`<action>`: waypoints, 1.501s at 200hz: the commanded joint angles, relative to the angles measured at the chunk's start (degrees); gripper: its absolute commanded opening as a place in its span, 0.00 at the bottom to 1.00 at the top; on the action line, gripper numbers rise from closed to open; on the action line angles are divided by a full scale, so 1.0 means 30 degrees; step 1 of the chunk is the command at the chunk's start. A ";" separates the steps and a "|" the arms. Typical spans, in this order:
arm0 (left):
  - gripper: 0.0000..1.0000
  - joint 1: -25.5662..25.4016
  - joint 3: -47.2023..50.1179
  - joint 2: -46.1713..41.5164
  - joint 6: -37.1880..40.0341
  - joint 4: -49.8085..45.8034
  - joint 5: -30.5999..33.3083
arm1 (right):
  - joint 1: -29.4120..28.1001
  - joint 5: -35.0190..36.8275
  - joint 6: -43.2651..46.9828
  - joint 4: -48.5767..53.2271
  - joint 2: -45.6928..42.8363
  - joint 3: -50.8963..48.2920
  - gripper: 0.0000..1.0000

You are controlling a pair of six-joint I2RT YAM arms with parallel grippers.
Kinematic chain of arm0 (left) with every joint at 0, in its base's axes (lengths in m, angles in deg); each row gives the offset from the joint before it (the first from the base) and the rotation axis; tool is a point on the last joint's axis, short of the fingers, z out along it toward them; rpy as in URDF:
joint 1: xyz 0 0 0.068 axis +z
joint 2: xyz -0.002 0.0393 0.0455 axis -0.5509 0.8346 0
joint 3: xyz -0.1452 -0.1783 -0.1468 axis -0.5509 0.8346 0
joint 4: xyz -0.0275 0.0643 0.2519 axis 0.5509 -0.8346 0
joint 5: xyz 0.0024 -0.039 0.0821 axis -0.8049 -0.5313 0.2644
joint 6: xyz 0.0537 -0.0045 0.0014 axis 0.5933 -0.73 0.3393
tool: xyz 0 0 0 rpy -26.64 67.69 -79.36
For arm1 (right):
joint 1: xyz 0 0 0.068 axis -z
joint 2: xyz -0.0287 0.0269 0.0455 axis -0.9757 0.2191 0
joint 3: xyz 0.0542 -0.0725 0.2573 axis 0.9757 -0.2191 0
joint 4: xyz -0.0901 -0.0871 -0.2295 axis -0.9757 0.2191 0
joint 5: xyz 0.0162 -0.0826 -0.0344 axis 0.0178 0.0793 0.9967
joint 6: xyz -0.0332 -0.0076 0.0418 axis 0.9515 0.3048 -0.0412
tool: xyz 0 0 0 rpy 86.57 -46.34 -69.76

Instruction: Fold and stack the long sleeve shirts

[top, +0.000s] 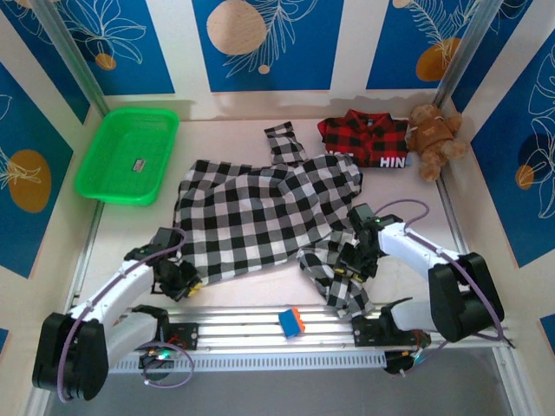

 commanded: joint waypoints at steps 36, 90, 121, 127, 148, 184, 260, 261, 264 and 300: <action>0.09 -0.0201 0.0862 -0.0577 0.0399 0.1871 0.0336 | 0.0217 0.0553 -0.1575 -0.0204 0.0565 0.0351 0.06; 0.00 -0.0029 -0.0529 -0.1137 0.1452 0.0023 0.1772 | 0.1407 0.1272 -0.0321 0.2521 -0.1394 0.2978 0.00; 0.00 0.0010 -0.1153 -0.1288 0.1726 -0.0487 0.2063 | 0.2075 0.1071 0.0153 0.3071 -0.2139 0.3467 0.00; 0.00 0.0008 -0.1216 -0.1352 0.1780 -0.0578 0.2126 | 0.2199 0.0983 0.0268 0.3094 -0.2218 0.3418 0.00; 0.00 0.0006 -0.1225 -0.1421 0.1879 -0.0549 0.2016 | 0.2327 0.0704 0.0820 0.2960 -0.2302 0.2939 0.02; 0.00 -0.0032 -0.0768 -0.1350 0.1830 -0.0047 0.1645 | 0.1343 -0.1077 0.1391 0.1696 -0.0986 0.1169 0.50; 0.00 -0.0021 -0.0450 -0.1623 0.1625 -0.0052 0.1583 | -0.1154 0.0738 0.0058 -0.0311 0.2613 0.1011 0.40; 0.00 -0.0020 -0.0448 -0.1635 0.1621 -0.0057 0.1585 | -0.1204 0.0814 0.0013 -0.0256 0.2683 0.1063 0.39; 0.00 -0.0001 -0.0417 -0.1703 0.1599 -0.0075 0.1587 | -0.1336 0.0968 -0.0038 -0.0198 0.2853 0.1189 0.37; 0.00 0.0005 -0.0327 -0.2470 0.1415 -0.0575 0.1710 | -0.1644 0.2453 -0.1281 0.0550 0.3821 0.2532 0.05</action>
